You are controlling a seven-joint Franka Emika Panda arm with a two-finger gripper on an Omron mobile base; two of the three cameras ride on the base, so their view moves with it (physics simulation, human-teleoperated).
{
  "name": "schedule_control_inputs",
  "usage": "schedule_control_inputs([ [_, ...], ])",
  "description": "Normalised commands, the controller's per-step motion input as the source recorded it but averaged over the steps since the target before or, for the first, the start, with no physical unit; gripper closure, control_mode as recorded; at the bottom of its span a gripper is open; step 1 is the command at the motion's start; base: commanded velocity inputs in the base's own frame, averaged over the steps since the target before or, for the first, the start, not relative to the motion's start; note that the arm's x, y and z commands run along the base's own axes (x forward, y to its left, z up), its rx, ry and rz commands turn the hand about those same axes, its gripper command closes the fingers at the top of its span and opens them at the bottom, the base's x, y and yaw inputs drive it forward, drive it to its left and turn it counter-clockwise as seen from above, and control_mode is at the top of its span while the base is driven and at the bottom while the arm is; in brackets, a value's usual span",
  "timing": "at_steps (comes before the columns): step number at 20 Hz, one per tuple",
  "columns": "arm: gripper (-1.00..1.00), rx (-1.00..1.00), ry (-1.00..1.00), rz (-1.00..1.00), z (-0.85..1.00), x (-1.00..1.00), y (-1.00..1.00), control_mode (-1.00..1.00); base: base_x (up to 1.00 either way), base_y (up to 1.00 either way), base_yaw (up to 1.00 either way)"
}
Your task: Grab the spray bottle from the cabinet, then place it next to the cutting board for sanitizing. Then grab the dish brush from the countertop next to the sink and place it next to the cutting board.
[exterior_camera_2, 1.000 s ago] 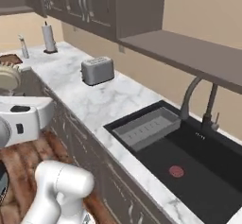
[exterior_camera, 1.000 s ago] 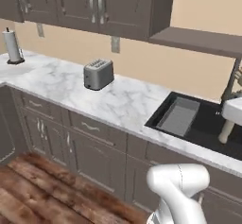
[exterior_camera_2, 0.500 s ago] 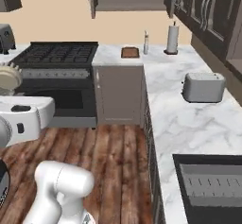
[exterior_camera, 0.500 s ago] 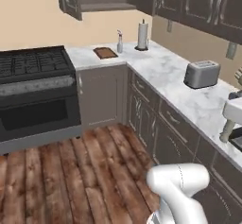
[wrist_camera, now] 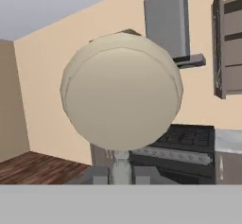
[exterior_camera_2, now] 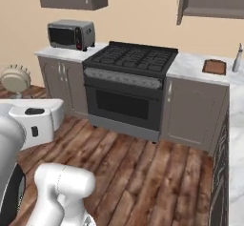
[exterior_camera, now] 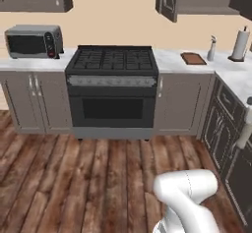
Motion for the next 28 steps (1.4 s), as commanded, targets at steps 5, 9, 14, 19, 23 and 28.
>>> schedule_control_inputs([
  [5,1.00,0.00,0.00,0.00,0.00,0.00,0.00,1.00,0.99,0.07,-0.27],
  [9,1.00,0.00,0.00,0.00,0.00,0.00,0.00,1.00,1.00,0.00,-0.43],
  [14,1.00,0.00,0.00,0.00,0.00,0.00,0.00,1.00,1.00,0.12,-0.31],
  [19,1.00,0.00,0.00,0.00,0.00,0.00,0.00,1.00,1.00,-0.01,-0.13],
  [23,1.00,0.00,0.00,0.00,0.00,0.00,0.00,1.00,1.00,-0.86,-0.01],
  [28,1.00,0.00,0.00,0.00,0.00,0.00,0.00,1.00,1.00,-0.58,0.00],
])
